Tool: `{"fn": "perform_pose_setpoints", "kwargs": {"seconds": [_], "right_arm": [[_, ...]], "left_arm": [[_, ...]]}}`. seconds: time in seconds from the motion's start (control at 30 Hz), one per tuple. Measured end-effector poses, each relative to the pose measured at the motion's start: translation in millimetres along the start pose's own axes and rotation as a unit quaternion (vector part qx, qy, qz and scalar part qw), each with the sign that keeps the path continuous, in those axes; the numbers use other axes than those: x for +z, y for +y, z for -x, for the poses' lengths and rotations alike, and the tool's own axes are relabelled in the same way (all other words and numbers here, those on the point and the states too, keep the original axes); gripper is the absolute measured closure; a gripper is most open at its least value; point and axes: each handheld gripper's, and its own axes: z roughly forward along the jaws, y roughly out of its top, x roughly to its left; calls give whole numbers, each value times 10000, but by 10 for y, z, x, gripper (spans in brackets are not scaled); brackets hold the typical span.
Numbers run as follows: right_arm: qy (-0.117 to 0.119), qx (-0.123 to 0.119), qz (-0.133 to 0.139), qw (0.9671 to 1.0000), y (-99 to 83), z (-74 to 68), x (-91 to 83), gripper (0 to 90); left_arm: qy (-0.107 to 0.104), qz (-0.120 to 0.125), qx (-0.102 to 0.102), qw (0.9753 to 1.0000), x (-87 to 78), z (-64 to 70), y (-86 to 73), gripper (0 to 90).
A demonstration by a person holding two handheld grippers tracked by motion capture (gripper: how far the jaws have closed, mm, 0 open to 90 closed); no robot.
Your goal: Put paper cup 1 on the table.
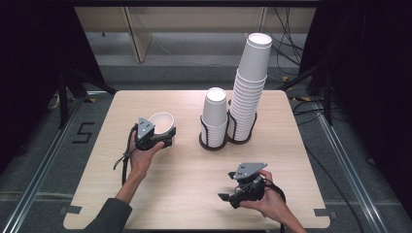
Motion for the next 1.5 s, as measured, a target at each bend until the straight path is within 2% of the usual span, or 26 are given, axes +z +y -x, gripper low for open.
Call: {"fn": "perform_pose_setpoints", "kwargs": {"seconds": [0.03,0.23,0.33,0.5,0.6,0.7,0.8,0.87,0.97,1.2,1.3,1.37,1.5], "right_arm": [[12,78,-19,10000,-3,-13,-2,195],[10,-77,-6,10000,-8,1,3,195],[18,-83,3,10000,-8,4,5,196],[16,-72,-14,10000,-13,3,5,195],[41,18,-34,10000,-17,-14,12,195],[25,20,-34,10000,-20,-5,10,196],[23,45,-47,10000,-25,-11,7,196],[10,1,-27,10000,-25,-7,4,196],[31,67,-61,10000,-26,-13,4,196],[46,-6,-93,9999,-31,-12,8,195],[67,-39,-97,9999,-30,-11,17,194],[49,-54,-89,9999,-33,-12,21,194],[43,-1,-135,9999,-33,-30,20,191]], "left_arm": [[51,-28,-17,10000,31,-27,-3,136],[353,-165,-15,9992,177,-166,-46,130],[427,-132,-117,9989,230,-232,-81,127],[610,-243,-81,9978,311,-311,-172,122],[671,-251,71,9974,351,-327,-210,119],[640,-296,164,9974,381,-346,-233,115],[657,-265,121,9974,383,-361,-243,111],[651,-280,152,9974,370,-368,-248,110],[661,-313,180,9972,357,-374,-251,107],[673,-512,130,9963,345,-359,-261,107],[526,-551,88,9971,326,-345,-267,112],[538,-649,101,9964,317,-340,-295,120],[512,-680,51,9964,302,-345,-339,135]]}}
